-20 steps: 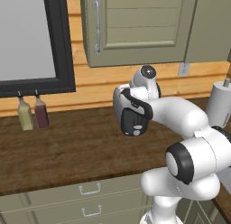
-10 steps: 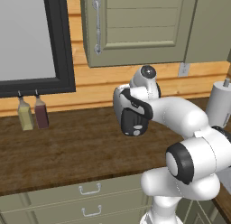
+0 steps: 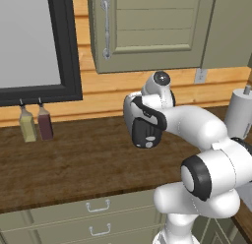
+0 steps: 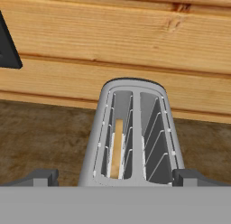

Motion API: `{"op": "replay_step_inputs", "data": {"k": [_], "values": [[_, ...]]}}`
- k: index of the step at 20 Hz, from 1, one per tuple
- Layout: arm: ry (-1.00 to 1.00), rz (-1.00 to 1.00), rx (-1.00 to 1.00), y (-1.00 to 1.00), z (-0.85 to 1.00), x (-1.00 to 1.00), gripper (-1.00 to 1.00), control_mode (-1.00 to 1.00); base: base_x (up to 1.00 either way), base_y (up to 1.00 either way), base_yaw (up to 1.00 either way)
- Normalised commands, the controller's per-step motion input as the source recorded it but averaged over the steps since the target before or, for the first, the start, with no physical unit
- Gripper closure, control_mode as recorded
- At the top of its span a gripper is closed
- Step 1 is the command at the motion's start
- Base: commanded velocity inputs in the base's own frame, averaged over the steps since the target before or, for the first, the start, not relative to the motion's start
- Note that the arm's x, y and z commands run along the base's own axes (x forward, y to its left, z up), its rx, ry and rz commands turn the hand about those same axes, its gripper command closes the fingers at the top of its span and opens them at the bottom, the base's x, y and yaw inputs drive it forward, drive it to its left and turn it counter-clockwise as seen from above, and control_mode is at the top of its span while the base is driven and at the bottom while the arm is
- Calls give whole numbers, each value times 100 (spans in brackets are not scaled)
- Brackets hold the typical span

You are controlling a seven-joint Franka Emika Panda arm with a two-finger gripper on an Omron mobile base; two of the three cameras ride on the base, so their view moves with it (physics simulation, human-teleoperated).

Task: Start the toaster. Once the lever pops up, take the bread to the plate on the dining counter.

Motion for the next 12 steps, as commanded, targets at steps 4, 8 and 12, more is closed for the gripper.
{"op": "replay_step_inputs", "data": {"k": [4,8,12], "values": [[0,0,0,0,0,0,-100,-100,0,0,0],[0,0,0,0,0,0,-100,-100,0,0,0],[0,0,0,0,0,0,-100,-100,0,0,0]]}}
